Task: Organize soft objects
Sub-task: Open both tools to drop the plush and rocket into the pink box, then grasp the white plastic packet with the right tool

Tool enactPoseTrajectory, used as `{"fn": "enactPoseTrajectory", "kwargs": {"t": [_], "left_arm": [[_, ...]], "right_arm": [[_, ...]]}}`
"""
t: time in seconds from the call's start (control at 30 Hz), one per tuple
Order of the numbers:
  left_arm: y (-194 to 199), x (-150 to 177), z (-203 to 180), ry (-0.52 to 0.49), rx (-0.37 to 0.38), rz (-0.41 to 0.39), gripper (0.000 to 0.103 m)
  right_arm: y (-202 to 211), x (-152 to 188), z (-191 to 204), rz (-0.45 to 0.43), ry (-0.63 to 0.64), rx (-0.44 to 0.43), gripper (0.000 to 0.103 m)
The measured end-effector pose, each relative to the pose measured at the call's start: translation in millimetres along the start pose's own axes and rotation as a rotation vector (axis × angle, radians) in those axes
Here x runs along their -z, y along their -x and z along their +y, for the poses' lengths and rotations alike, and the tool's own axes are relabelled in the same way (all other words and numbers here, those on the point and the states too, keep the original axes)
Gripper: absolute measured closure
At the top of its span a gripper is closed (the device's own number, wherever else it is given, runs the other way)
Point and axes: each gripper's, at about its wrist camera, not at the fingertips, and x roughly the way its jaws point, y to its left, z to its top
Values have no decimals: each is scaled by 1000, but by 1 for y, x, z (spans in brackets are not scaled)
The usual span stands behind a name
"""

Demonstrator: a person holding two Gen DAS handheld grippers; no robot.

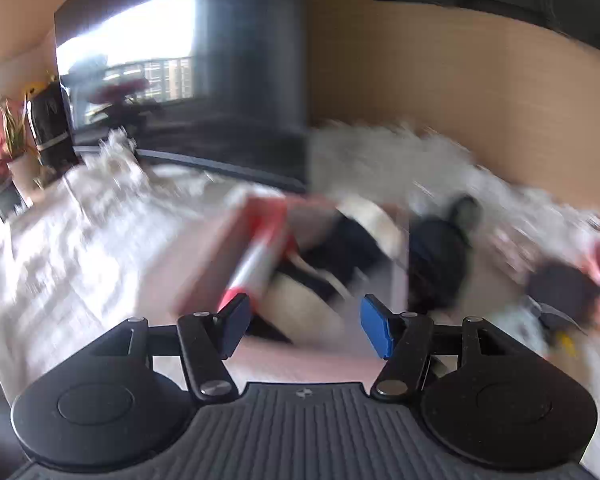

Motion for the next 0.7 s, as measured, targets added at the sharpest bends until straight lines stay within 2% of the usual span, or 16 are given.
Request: {"fn": "enactPoseTrajectory", "kwargs": {"t": [0.13, 0.27, 0.33, 0.47, 0.53, 0.63, 0.7], "left_arm": [[-19, -4, -45, -155, 86, 13, 68], [-49, -4, -104, -324, 165, 49, 68], [-65, -3, -128, -372, 169, 61, 68], [-91, -7, -154, -363, 142, 96, 68], [-97, -7, -158, -358, 128, 116, 68], [-99, -4, -153, -349, 105, 147, 68], [-95, -1, -148, -339, 104, 167, 68]], "right_arm": [[33, 62, -45, 9, -1, 130, 39], [63, 109, -98, 35, -155, 209, 39], [76, 125, -117, 25, -202, 243, 39], [84, 138, -134, 1, -164, 312, 38], [82, 137, -139, -9, -130, 313, 34], [66, 124, -142, -32, -56, 319, 24], [50, 106, -143, -40, -8, 320, 21]]}}
